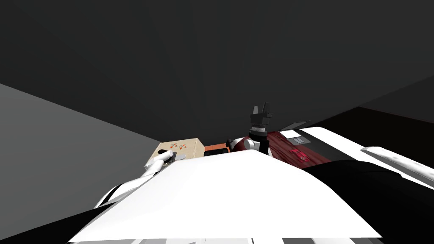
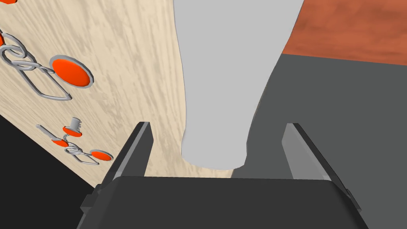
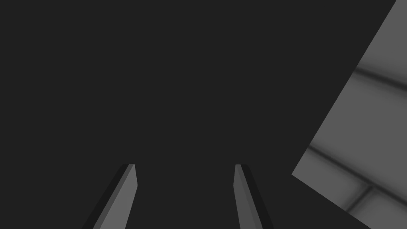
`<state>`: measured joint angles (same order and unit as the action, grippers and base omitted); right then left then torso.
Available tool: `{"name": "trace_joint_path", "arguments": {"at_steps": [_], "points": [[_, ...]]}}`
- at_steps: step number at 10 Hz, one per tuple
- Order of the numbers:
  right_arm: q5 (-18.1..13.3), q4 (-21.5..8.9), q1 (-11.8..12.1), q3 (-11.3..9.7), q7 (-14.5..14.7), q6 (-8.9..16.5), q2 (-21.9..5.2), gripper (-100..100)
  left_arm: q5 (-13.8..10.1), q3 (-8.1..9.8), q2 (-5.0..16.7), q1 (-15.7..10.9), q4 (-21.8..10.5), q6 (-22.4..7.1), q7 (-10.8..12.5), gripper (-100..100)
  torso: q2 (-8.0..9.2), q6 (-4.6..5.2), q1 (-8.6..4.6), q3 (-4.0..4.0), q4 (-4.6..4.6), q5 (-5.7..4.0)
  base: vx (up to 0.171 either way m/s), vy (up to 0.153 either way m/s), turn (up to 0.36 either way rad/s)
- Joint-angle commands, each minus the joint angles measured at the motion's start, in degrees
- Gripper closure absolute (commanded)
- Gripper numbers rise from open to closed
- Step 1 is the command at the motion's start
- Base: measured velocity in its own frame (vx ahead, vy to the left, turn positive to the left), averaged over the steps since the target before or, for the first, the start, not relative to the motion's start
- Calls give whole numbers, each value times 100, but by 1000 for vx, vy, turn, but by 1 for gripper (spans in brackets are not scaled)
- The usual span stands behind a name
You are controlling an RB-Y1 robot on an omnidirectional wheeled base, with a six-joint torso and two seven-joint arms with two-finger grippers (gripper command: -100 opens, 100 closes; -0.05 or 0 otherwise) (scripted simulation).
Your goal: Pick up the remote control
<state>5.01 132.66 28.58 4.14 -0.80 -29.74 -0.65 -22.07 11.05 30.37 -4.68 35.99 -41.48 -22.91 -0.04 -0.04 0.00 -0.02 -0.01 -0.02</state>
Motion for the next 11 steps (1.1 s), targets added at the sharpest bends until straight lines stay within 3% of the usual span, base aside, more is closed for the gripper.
{"name": "trace_joint_path", "arguments": {"at_steps": [1,5,6,8,10,11], "points": [[0,0,0,0,0,0,0,0,-277,-107,65,22,-276,256,-97,-100,0,0,0,0,0,0,22,5,-139],[0,0,1,0,0,0,0,0,-842,-330,195,112,-780,721,-267,-100,-3,-2,-1,-2,-1,-1,22,2,-98],[0,0,1,0,0,0,0,0,-842,-330,195,112,-780,721,-267,-100,0,-3,-1,0,0,-1,10,3,-26],[0,0,0,0,0,0,0,0,-1125,-441,259,157,-1031,954,-352,-100,1,-1,-2,1,0,-1,11,0,-87],[0,0,1,0,0,0,0,0,-1266,-497,292,179,-1157,1070,-394,-100,1,-3,-1,1,0,-1,10,3,-42],[0,0,0,0,0,0,0,0,-1175,-474,273,174,-1067,988,-345,-100,2,-2,-1,1,0,-1,4,3,-15]]}}
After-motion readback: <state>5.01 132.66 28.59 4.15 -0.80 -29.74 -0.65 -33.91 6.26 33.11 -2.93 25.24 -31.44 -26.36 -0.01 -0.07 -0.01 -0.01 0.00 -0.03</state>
